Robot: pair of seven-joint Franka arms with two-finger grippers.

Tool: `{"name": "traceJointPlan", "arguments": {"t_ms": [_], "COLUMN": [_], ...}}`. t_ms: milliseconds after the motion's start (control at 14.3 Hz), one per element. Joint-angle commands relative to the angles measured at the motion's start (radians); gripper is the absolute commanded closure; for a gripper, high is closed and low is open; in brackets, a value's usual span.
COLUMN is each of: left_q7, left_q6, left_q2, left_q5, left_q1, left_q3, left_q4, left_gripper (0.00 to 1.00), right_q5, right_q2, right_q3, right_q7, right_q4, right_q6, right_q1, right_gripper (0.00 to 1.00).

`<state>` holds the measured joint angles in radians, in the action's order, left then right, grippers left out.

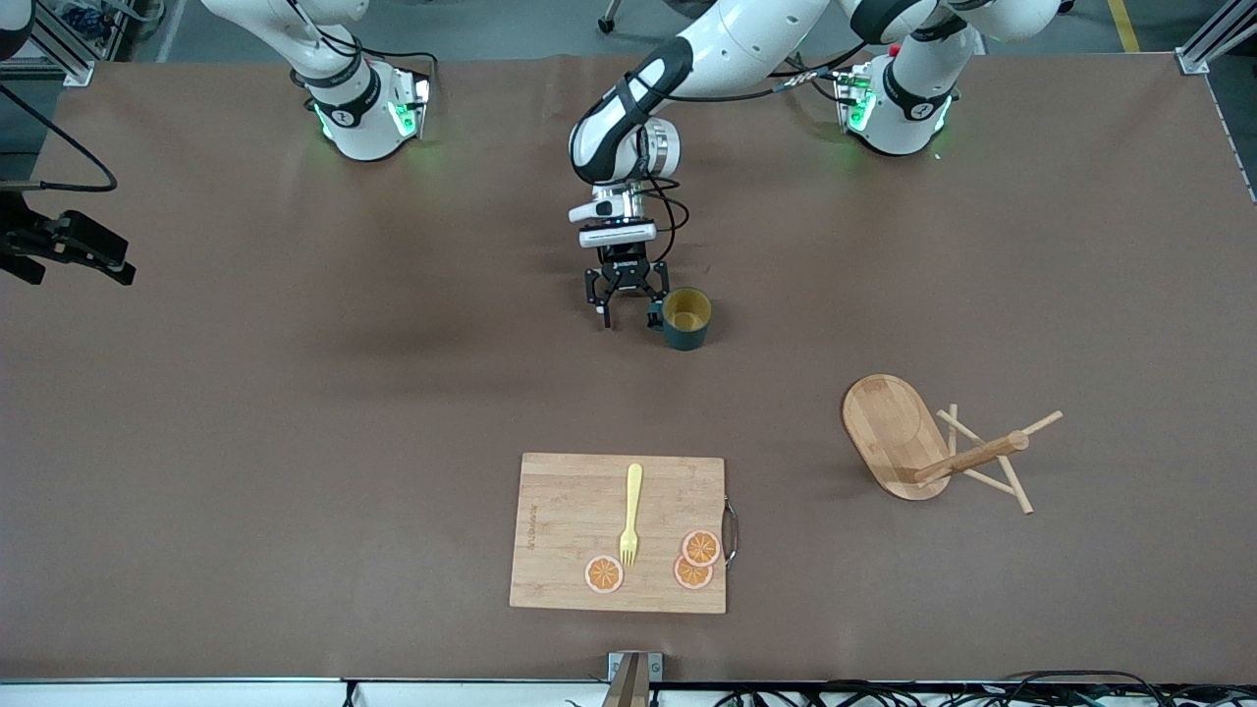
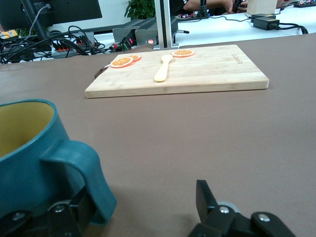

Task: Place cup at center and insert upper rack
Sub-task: 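Close the left gripper on the mug handle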

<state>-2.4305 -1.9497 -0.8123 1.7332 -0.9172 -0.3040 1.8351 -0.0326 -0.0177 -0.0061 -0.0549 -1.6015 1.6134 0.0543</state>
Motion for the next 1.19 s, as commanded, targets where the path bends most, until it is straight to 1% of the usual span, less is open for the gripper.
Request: {"name": "traceJointPlan", "arguments": {"t_ms": [0, 140, 701, 982, 1052, 1122], "left_q7": [0.016, 0.016, 0.011, 0.004, 0.004, 0.004], "left_q6": [-0.021, -0.031, -0.048, -0.051, -0.061, -0.069], "left_q2": [-0.004, -0.002, 0.002, 0.012, 0.012, 0.016], "left_q5": [0.022, 0.022, 0.019, -0.001, -0.023, -0.046], "left_q1": [0.011, 0.018, 0.04, 0.049, 0.055, 0.057], "left_q3": [0.005, 0.003, 0.002, -0.004, -0.007, -0.007], "left_q4": [-0.013, -0.011, -0.011, -0.016, -0.028, -0.037], "left_gripper": [0.19, 0.28, 0.76, 0.93, 0.98, 1.0], "right_q5": [0.013, 0.013, 0.013, 0.013, 0.013, 0.013], "right_q2": [-0.002, -0.002, -0.002, -0.002, -0.002, -0.002], "right_q3": [0.002, 0.002, 0.002, 0.002, 0.002, 0.002], "right_q7": [-0.005, -0.003, -0.005, -0.006, -0.006, -0.006], "right_q4": [0.0, 0.0, 0.0, 0.0, 0.0, 0.0], "right_q6": [-0.006, -0.006, -0.009, -0.009, -0.009, -0.009], "right_q1": [0.005, 0.006, 0.002, 0.001, 0.001, 0.001], "right_gripper": [0.0, 0.0, 0.0, 0.0, 0.0, 0.0]}}
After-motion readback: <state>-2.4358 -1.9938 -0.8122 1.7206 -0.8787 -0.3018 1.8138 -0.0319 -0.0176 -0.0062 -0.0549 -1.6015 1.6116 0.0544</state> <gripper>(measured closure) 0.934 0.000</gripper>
